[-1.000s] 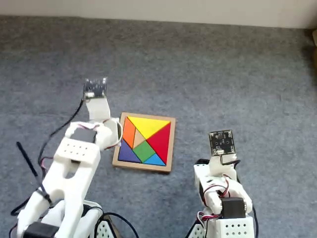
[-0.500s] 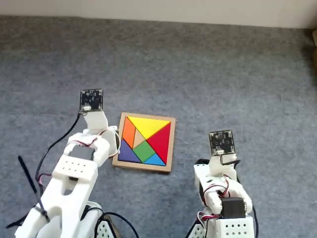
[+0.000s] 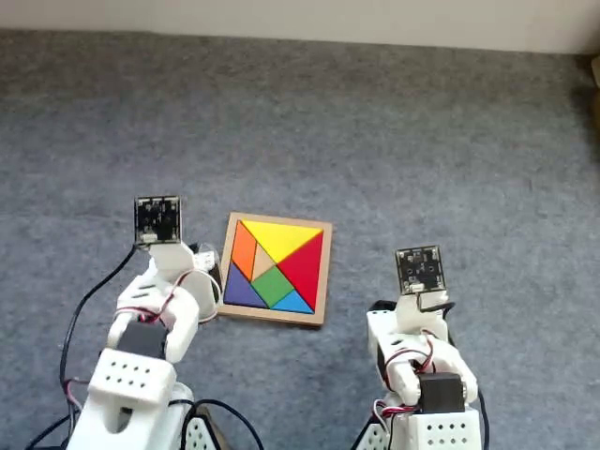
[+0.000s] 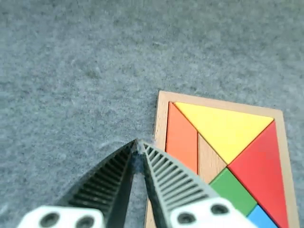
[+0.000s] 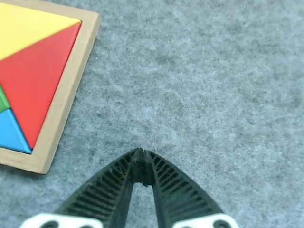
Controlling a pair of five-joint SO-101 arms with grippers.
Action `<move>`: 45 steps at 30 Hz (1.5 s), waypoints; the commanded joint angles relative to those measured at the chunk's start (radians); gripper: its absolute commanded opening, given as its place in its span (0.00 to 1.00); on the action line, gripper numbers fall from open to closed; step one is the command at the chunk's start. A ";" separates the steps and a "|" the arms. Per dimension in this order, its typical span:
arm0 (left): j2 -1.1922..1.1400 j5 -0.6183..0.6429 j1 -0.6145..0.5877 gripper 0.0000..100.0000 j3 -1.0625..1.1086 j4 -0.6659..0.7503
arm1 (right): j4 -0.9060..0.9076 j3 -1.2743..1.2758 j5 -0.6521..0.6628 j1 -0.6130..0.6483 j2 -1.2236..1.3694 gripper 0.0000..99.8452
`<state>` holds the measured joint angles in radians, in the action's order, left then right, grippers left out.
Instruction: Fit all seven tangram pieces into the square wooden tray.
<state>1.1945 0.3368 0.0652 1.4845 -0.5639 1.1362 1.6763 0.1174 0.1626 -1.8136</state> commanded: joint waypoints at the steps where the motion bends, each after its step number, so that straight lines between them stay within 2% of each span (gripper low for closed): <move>1: 0.157 0.002 -0.007 0.01 0.061 0.008 | 0.004 0.107 -0.005 -0.012 -0.012 0.01; 9: 0.475 0.003 -0.007 0.01 0.222 0.003 | 0.004 0.107 -0.005 -0.012 -0.012 0.01; 14: 0.613 0.003 -0.004 0.01 0.213 -0.183 | 0.004 0.107 -0.005 -0.012 -0.012 0.01; 17: 0.631 -0.003 -0.005 0.01 0.213 -0.239 | 0.005 0.107 -0.005 -0.012 -0.012 0.01; 24: 0.625 -0.146 -0.005 0.01 0.213 -0.354 | 0.005 0.107 -0.005 -0.010 -0.012 0.01; 31: 0.624 -0.241 -0.005 0.01 0.213 -0.601 | 0.019 0.105 -0.005 -0.012 -0.001 0.01; 35: 0.624 -0.276 -0.005 0.01 0.213 -0.741 | 0.110 0.105 -0.005 -0.012 -0.012 0.01; 45: 0.624 -0.321 -0.005 0.01 0.213 -0.755 | 0.107 0.105 -0.005 -0.012 -0.012 0.01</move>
<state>1.7760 0.0238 0.0637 1.6763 -1.3142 1.2390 1.6763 0.1174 0.1626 -1.8136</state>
